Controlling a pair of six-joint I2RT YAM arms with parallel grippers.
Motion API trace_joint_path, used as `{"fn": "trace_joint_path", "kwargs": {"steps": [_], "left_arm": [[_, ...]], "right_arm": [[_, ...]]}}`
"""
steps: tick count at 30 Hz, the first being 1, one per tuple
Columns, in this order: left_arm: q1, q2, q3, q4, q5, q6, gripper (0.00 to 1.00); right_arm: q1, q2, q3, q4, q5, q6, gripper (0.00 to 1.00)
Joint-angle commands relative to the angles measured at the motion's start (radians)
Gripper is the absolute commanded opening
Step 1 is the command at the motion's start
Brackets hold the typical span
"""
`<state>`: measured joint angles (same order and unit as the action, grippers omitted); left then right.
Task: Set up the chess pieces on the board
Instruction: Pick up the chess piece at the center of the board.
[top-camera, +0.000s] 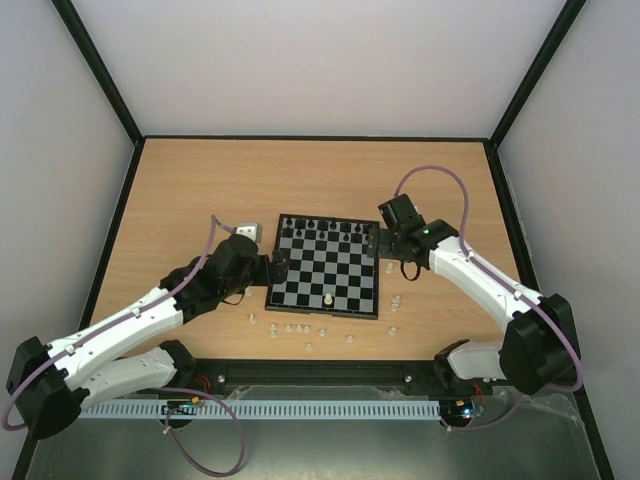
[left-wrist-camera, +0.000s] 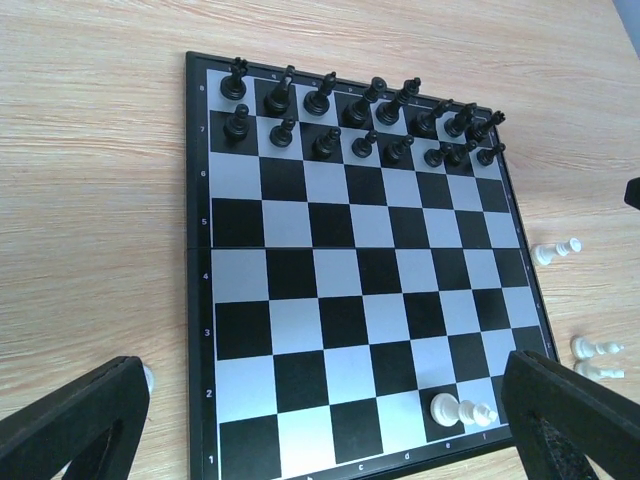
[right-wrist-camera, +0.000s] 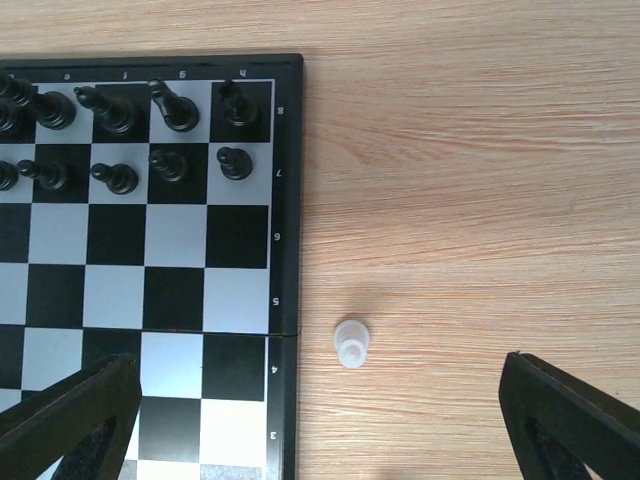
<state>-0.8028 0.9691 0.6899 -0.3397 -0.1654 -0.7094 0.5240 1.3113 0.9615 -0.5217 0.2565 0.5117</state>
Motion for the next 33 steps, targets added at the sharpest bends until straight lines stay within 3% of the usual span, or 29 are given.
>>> {"fn": "trace_joint_path", "kwargs": {"steps": [1,33], "left_arm": [[-0.003,0.017,-0.015,0.039,0.01,-0.002,0.99],[-0.006,0.049,-0.026,0.105,0.055,0.05,0.99]], "right_arm": [[-0.025,-0.026,-0.02,-0.002,-0.008,-0.011,0.99],[-0.128,0.018,-0.077,0.027,-0.03,0.021,0.99]]}}
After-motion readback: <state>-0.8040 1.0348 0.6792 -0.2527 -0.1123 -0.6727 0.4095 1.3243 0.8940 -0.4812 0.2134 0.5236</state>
